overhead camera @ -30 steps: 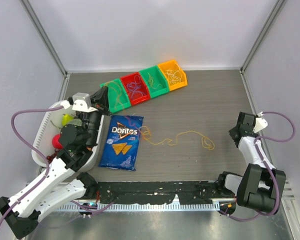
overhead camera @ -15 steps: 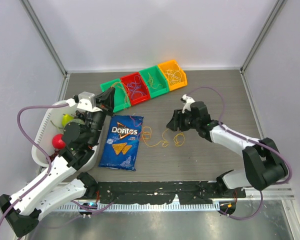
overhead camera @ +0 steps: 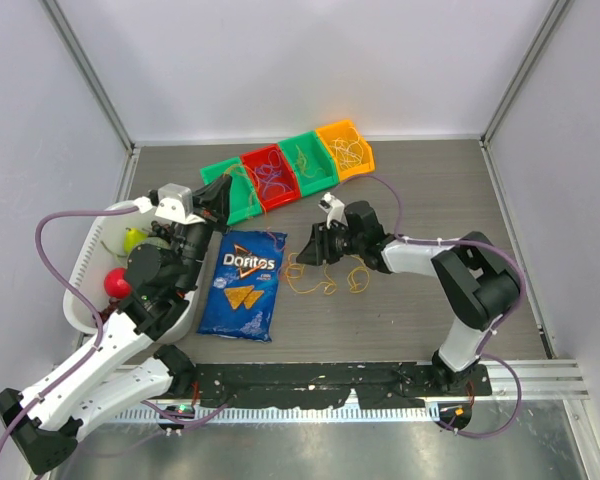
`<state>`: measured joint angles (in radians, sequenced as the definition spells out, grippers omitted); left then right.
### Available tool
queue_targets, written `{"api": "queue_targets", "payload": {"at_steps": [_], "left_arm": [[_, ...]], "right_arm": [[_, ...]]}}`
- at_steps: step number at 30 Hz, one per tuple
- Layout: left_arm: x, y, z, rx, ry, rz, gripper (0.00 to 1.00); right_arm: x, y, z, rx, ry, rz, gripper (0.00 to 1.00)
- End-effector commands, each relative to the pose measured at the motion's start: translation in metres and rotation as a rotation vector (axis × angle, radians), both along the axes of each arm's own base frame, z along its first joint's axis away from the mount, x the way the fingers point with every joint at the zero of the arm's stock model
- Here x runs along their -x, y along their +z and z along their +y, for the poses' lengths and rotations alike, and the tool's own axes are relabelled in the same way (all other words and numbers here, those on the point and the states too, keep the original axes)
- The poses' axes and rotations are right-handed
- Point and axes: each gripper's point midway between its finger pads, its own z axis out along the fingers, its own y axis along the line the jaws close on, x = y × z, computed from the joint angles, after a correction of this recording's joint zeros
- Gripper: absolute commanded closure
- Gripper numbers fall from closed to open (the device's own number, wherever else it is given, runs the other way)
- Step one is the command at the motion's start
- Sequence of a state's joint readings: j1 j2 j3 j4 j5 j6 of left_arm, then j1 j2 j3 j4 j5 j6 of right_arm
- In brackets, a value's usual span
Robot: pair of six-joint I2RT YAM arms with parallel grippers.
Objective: Untangle the cables
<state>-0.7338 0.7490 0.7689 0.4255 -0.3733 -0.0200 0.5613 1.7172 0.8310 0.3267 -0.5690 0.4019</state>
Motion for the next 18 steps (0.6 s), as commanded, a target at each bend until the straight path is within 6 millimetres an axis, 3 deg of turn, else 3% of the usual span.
{"api": "queue_targets", "payload": {"at_steps": [1, 4, 8, 9, 11, 12, 13, 14, 17, 18], "left_arm": [[0.006, 0.022, 0.001, 0.042, -0.017, -0.045, 1.00], [0.006, 0.022, 0.001, 0.041, -0.018, -0.046, 1.00], [0.007, 0.023, 0.004, 0.037, -0.007, -0.050, 1.00], [0.007, 0.023, 0.005, 0.041, -0.003, -0.051, 1.00], [0.009, 0.026, 0.010, 0.054, 0.009, -0.059, 1.00], [0.010, 0.026, 0.011, 0.059, 0.013, -0.060, 1.00], [0.010, 0.026, 0.013, 0.064, 0.018, -0.062, 1.00], [0.010, 0.026, 0.014, 0.066, 0.022, -0.060, 1.00], [0.011, 0.027, 0.018, 0.081, 0.040, -0.056, 1.00], [0.010, 0.026, 0.020, 0.083, 0.050, -0.052, 1.00]], "right_arm": [[-0.013, 0.021, 0.021, -0.072, 0.022, -0.059, 0.53], [-0.011, 0.017, 0.030, -0.078, 0.036, -0.041, 0.61], [-0.018, 0.004, 0.019, -0.011, -0.045, -0.019, 0.99], [-0.024, 0.004, 0.011, 0.025, -0.104, -0.040, 0.99], [-0.039, -0.008, -0.023, 0.174, -0.272, -0.074, 0.99], [-0.052, -0.021, -0.058, 0.317, -0.436, -0.090, 0.99], [-0.055, -0.018, -0.082, 0.385, -0.537, -0.106, 0.99], [-0.060, -0.022, -0.126, 0.520, -0.709, -0.119, 0.99], [-0.053, -0.012, -0.213, 0.606, -1.027, -0.053, 0.99], [-0.048, -0.016, -0.261, 0.660, -1.155, 0.016, 0.99]]}}
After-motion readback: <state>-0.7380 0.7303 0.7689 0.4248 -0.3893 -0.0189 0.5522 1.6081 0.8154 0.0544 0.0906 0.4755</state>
